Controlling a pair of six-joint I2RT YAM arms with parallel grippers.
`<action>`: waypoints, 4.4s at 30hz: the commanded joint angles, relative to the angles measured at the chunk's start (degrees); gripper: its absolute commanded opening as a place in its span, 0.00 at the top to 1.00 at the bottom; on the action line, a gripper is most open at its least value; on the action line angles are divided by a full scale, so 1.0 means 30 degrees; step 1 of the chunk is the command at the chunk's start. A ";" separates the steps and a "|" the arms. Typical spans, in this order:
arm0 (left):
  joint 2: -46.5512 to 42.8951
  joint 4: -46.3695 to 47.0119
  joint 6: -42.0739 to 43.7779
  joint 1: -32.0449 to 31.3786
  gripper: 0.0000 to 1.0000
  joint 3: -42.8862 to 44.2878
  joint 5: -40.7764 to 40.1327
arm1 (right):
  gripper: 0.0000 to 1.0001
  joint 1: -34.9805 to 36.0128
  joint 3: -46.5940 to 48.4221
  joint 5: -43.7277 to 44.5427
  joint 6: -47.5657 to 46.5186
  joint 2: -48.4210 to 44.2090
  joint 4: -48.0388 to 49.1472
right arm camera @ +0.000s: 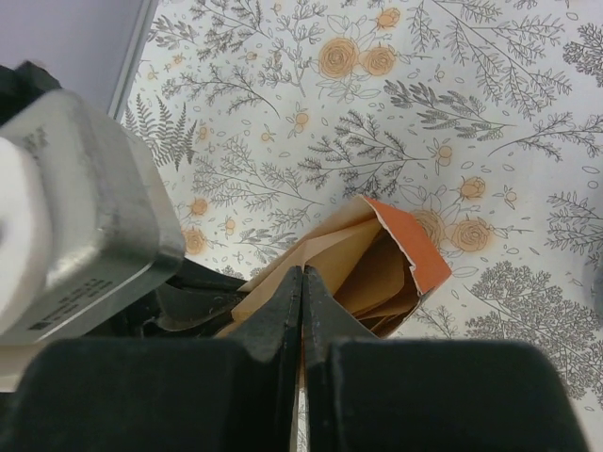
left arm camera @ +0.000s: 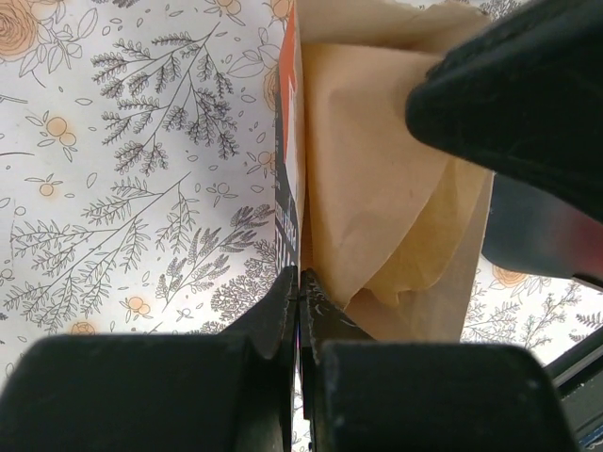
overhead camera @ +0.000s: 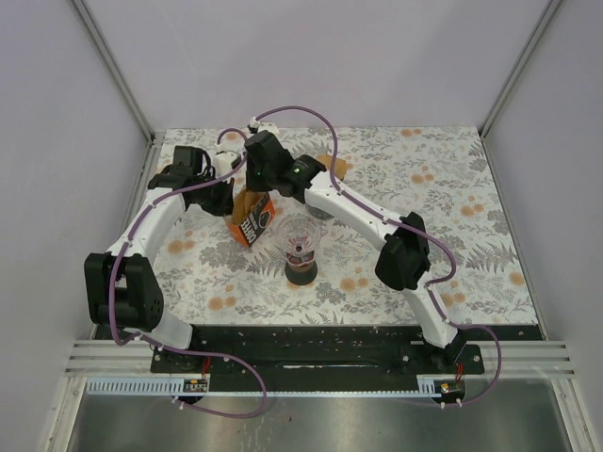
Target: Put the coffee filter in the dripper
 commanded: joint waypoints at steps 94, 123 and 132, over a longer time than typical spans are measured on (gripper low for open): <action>-0.2501 0.0468 -0.5230 -0.7981 1.00 0.6479 -0.4004 | 0.40 -0.1110 -0.8017 -0.0514 -0.3121 -1.2321 0.2485; -0.2853 0.0645 -0.7844 -0.6663 1.00 0.6332 -0.1482 | 0.97 -0.0257 -0.6937 0.5991 -0.5789 -1.0213 0.1232; -0.2796 -0.1021 -0.5909 -0.5959 1.00 0.7355 -0.0784 | 1.00 -0.1020 -0.4598 0.4032 -0.5819 -1.0479 -0.3215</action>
